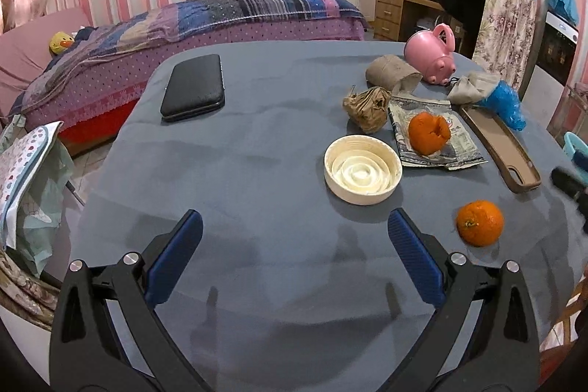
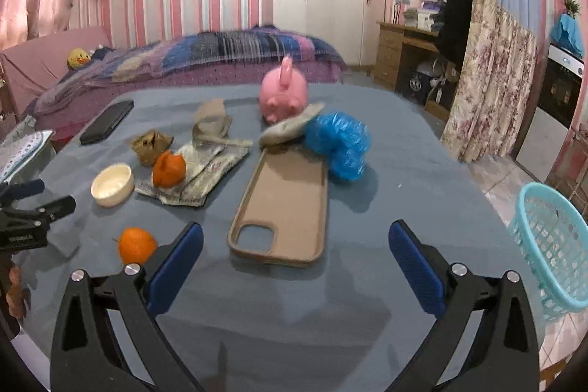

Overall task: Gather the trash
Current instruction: 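Move both grippers back toward the table, then grasp the whole orange with the right gripper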

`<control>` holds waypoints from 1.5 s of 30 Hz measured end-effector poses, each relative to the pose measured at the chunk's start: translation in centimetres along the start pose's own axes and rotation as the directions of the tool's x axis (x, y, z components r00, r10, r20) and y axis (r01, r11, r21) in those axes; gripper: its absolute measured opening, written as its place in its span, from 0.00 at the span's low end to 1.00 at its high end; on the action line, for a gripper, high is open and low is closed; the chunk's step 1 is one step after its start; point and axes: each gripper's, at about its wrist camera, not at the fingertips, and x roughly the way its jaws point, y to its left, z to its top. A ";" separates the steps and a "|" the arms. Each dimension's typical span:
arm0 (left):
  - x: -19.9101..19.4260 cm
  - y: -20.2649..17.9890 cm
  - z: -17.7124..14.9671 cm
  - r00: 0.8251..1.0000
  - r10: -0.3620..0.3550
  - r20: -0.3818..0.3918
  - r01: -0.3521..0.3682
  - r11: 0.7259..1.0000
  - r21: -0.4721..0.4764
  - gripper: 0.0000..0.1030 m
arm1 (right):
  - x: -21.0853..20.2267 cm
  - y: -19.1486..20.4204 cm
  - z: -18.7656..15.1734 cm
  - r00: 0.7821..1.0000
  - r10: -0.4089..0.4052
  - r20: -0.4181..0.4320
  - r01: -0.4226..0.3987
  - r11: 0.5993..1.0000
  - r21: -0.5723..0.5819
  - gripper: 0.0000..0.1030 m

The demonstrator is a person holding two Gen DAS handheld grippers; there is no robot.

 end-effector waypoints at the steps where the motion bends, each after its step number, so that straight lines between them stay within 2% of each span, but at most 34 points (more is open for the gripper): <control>1: -0.1 0.2 0.0 1.000 0.003 0.004 -0.003 1.000 0.001 0.95 | 0.2 0.2 -0.1 1.000 0.015 -0.014 -0.015 1.000 0.008 0.96; 5: -0.5 1.2 -0.5 1.000 -0.002 -0.001 0.002 1.000 0.001 0.95 | 0.1 1.7 -0.9 1.000 -0.004 0.001 0.004 1.000 0.021 0.96; 8: -0.8 2.0 -1.2 1.000 0.006 -0.007 -0.006 1.000 -0.007 0.95 | 0.1 3.5 -1.4 0.999 0.050 0.005 -0.050 0.999 -0.010 0.96; 14: -1.3 3.4 -2.6 1.000 -0.013 -0.012 0.013 0.999 -0.049 0.95 | 0.5 6.5 -2.0 0.996 0.093 -0.010 -0.094 0.992 -0.089 0.96; 18: -1.8 3.4 -3.1 1.000 -0.013 0.008 0.013 1.000 -0.027 0.95 | 1.3 8.0 -2.1 0.993 0.118 -0.031 -0.120 0.987 -0.110 0.95; 19: -1.9 3.4 -3.1 1.000 -0.010 0.012 0.010 1.000 -0.022 0.95 | 1.4 8.2 -2.1 0.992 0.122 -0.034 -0.125 0.985 -0.118 0.92; 23: -2.1 3.5 -2.8 0.999 -0.030 0.019 0.031 0.999 -0.028 0.95 | 2.2 8.9 -2.0 0.978 0.192 -0.078 -0.201 0.970 -0.136 0.67; 24: -2.0 3.5 -2.7 0.999 -0.038 0.017 0.038 0.999 -0.031 0.95 | 2.3 9.0 -1.9 0.974 0.210 -0.084 -0.220 0.966 -0.136 0.64; 26: -2.0 3.4 -2.5 0.999 -0.049 0.013 0.049 0.998 -0.032 0.94 | 2.5 9.2 -1.7 0.966 0.241 -0.093 -0.252 0.958 -0.138 0.48; 28: -1.8 3.3 -2.4 0.998 -0.061 0.006 0.061 0.998 -0.030 0.94 | 2.7 9.4 -1.7 0.951 0.290 -0.109 -0.303 0.943 -0.137 0.37; 30: -1.7 3.0 -2.1 0.998 -0.067 0.004 0.067 0.997 -0.027 0.94 | 2.6 9.4 -1.7 0.945 0.308 -0.107 -0.321 0.938 -0.134 0.32; 35: -1.2 2.0 -0.9 0.996 -0.085 0.006 0.086 0.996 -0.022 0.94 | 1.7 7.6 -1.3 0.958 0.284 -0.049 -0.288 0.952 -0.102 0.29; 39: 0.2 0.5 0.4 0.995 -0.103 -0.012 0.103 0.995 -0.018 0.94 | 1.2 5.2 -1.1 0.981 0.193 -0.008 -0.194 0.978 -0.078 0.29; 42: 1.6 -0.6 1.1 0.991 -0.130 -0.040 0.129 0.991 -0.023 0.94 | 1.0 3.9 -1.0 0.988 0.156 0.004 -0.156 0.986 -0.065 0.29; 45: 2.9 -1.5 1.8 0.988 -0.143 -0.060 0.140 0.989 -0.040 0.94 | 1.0 2.7 -0.5 0.988 0.152 0.015 -0.151 0.988 -0.040 0.29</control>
